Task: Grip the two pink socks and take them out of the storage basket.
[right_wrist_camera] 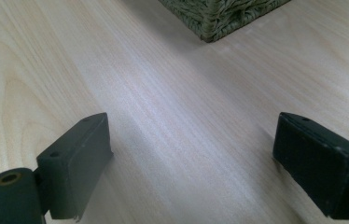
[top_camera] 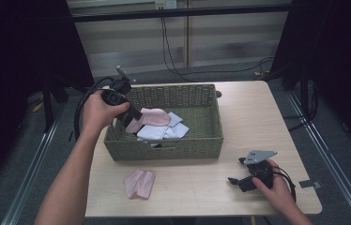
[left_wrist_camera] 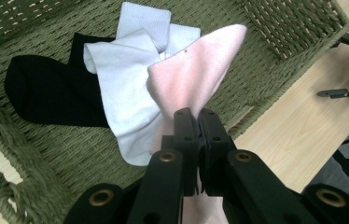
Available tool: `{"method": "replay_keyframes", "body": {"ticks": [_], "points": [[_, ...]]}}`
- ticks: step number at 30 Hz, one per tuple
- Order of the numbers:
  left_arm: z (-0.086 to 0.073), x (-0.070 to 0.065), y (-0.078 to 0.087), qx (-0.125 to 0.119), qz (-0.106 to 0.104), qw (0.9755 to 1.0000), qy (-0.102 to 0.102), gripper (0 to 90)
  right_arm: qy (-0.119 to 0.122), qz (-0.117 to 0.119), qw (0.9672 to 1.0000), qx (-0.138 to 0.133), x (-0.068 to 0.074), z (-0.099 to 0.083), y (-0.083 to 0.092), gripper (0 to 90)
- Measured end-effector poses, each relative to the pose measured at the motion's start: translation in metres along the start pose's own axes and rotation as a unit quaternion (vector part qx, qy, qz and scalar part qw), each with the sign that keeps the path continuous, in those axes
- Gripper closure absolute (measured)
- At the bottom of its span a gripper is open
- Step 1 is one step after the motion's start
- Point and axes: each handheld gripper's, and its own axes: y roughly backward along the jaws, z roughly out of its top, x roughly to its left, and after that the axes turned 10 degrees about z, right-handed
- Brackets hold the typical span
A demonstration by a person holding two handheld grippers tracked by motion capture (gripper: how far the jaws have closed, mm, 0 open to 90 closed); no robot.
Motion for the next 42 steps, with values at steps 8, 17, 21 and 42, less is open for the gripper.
{"method": "replay_keyframes", "body": {"ticks": [8, 17, 21, 42], "points": [[-0.003, -0.003, 0.010, 0.002, -0.010, 0.9999, 0.002, 87.6, -0.001, 0.000, 1.0000, 0.000, 0.000, 0.000, 0.000, 10.6], [-0.008, -0.006, 0.017, 0.001, -0.021, 0.9998, 0.003, 87.6, 0.000, 0.000, 1.0000, 0.000, 0.000, 0.000, 0.000, 10.6], [-0.008, -0.009, 0.024, -0.002, -0.025, 0.9997, 0.002, 87.6, -0.001, 0.000, 1.0000, 0.000, 0.000, 0.000, 0.000, 10.6], [-0.017, -0.033, 0.038, 0.000, -0.041, 0.9987, -0.030, 87.5, 0.000, 0.000, 1.0000, 0.000, 0.000, 0.000, 0.000, 10.6]]}}
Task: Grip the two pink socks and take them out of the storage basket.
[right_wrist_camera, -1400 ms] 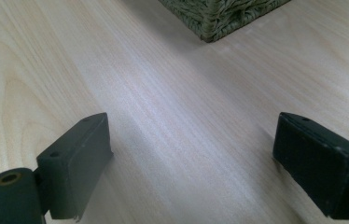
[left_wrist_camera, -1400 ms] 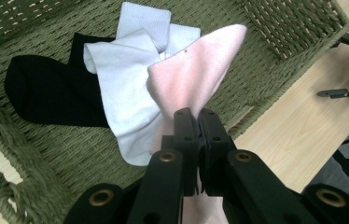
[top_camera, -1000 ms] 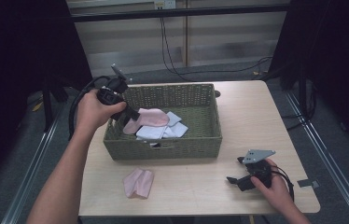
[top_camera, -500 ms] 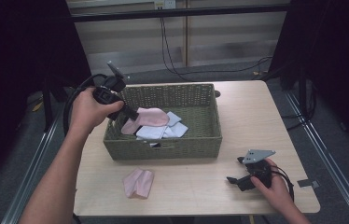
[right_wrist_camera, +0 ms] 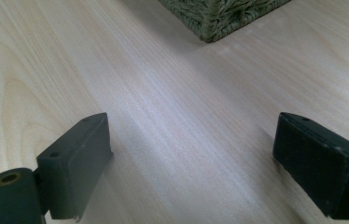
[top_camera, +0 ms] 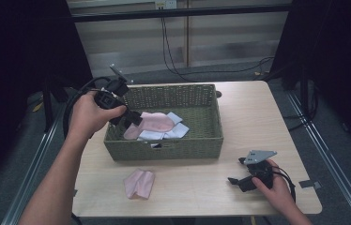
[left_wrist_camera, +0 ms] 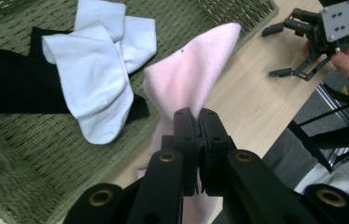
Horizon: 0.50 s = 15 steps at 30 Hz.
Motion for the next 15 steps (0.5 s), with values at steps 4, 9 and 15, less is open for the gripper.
{"method": "replay_keyframes", "body": {"ticks": [4, 9, 15], "points": [[-0.005, -0.004, 0.000, -0.004, -0.005, 1.0000, -0.003, 87.5, 0.000, 0.000, 1.0000, 0.000, 0.000, 0.000, 0.000, 10.5], [-0.013, -0.009, -0.001, -0.008, -0.011, 0.9999, -0.009, 87.5, 0.000, 0.000, 1.0000, 0.000, 0.000, 0.000, 0.000, 10.6], [-0.023, -0.012, -0.007, -0.013, -0.019, 0.9997, -0.011, 87.4, -0.001, 0.000, 1.0000, 0.001, 0.000, 0.000, 0.000, 10.6]]}}
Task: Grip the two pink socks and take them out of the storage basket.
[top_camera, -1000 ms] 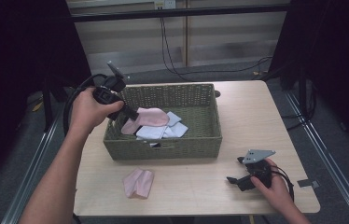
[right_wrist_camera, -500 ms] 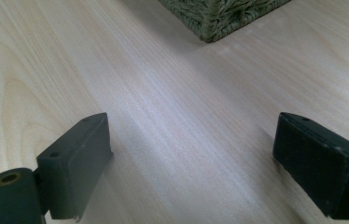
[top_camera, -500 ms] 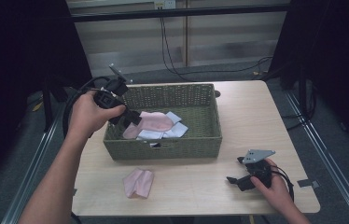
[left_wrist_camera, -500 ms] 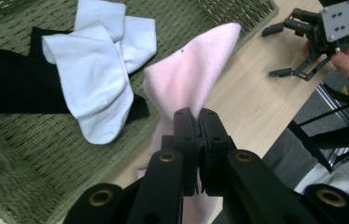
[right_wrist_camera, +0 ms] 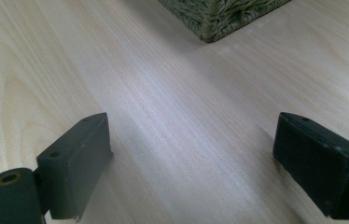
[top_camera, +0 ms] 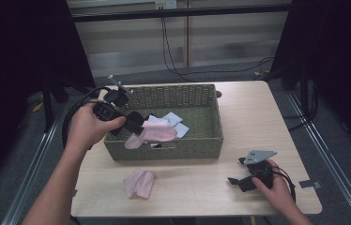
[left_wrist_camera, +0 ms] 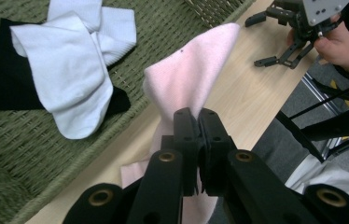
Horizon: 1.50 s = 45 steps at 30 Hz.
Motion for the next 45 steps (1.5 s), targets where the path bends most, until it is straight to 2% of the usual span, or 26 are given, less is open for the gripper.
{"method": "replay_keyframes", "body": {"ticks": [9, 16, 20, 22, 27, 45], "points": [[-0.004, -0.010, -0.008, -0.007, -0.013, 0.9998, -0.010, 87.3, 0.001, 0.000, 1.0000, 0.001, 0.000, 0.000, 0.000, 10.5], [-0.003, -0.017, -0.012, 0.000, -0.016, 0.9995, -0.027, 86.9, 0.001, 0.000, 1.0000, 0.001, 0.000, 0.000, 0.000, 10.6], [-0.005, -0.020, -0.017, -0.003, -0.022, 0.9995, -0.024, 87.0, 0.001, 0.000, 1.0000, 0.001, 0.000, 0.000, 0.000, 10.6], [-0.006, -0.021, -0.022, 0.003, -0.024, 0.9993, -0.030, 87.0, 0.001, 0.000, 1.0000, 0.001, 0.000, 0.000, 0.000, 10.5], [-0.008, -0.022, -0.029, 0.007, -0.026, 0.9992, -0.030, 86.8, 0.001, 0.001, 1.0000, 0.000, 0.000, 0.000, 0.000, 10.5], [-0.017, -0.028, -0.053, -0.001, -0.041, 0.9985, -0.034, 86.2, 0.001, 0.000, 1.0000, 0.001, 0.000, 0.000, 0.000, 10.6]]}}
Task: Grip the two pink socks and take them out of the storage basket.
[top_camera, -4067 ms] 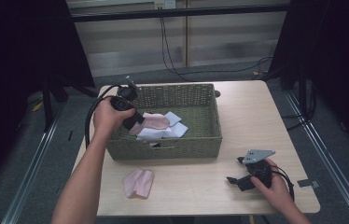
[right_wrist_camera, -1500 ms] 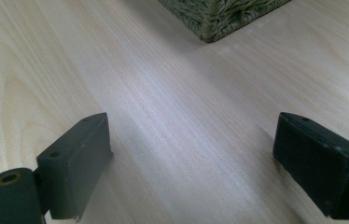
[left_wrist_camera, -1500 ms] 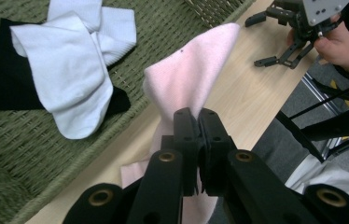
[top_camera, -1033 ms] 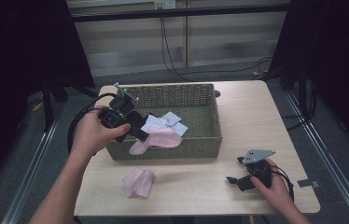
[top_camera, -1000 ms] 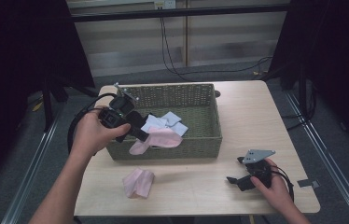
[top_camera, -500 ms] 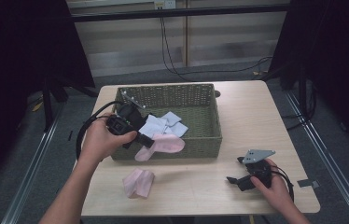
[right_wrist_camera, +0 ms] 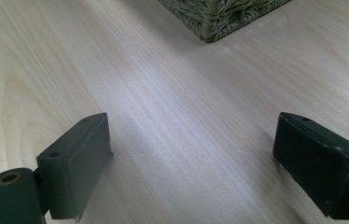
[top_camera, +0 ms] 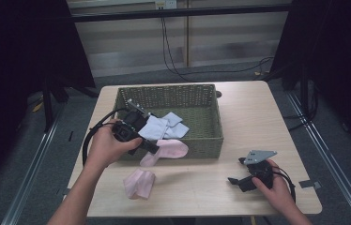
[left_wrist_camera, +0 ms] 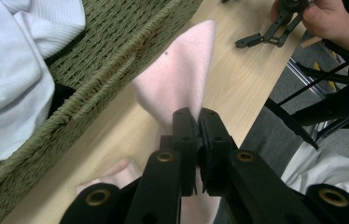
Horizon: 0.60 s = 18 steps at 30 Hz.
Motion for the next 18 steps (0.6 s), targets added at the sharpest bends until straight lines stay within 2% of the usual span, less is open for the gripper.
{"method": "replay_keyframes", "body": {"ticks": [7, 10, 11, 13, 16, 18], "points": [[-0.006, -0.002, -0.013, 0.002, -0.006, 1.0000, -0.002, 84.9, 0.000, 0.000, 1.0000, 0.000, 0.000, 0.000, 0.000, 10.6], [-0.009, -0.001, -0.018, -0.006, -0.005, 1.0000, -0.004, 72.7, 0.000, 0.000, 1.0000, 0.000, 0.000, 0.000, 0.000, 10.6], [-0.010, 0.000, -0.020, -0.005, 0.001, 0.9999, -0.013, 70.6, 0.000, 0.000, 1.0000, 0.000, 0.000, 0.000, 0.000, 10.6], [-0.011, 0.001, -0.021, -0.007, 0.008, 0.9998, -0.015, 64.6, 0.000, 0.000, 1.0000, 0.000, 0.000, 0.000, 0.000, 10.5], [-0.013, 0.003, -0.022, -0.011, 0.024, 0.9996, -0.014, 60.1, 0.000, 0.000, 1.0000, 0.000, 0.000, 0.000, 0.000, 10.5], [-0.014, 0.004, -0.022, -0.012, 0.027, 0.9995, -0.014, 56.7, 0.000, 0.000, 1.0000, 0.000, 0.000, 0.000, 0.000, 10.5]]}}
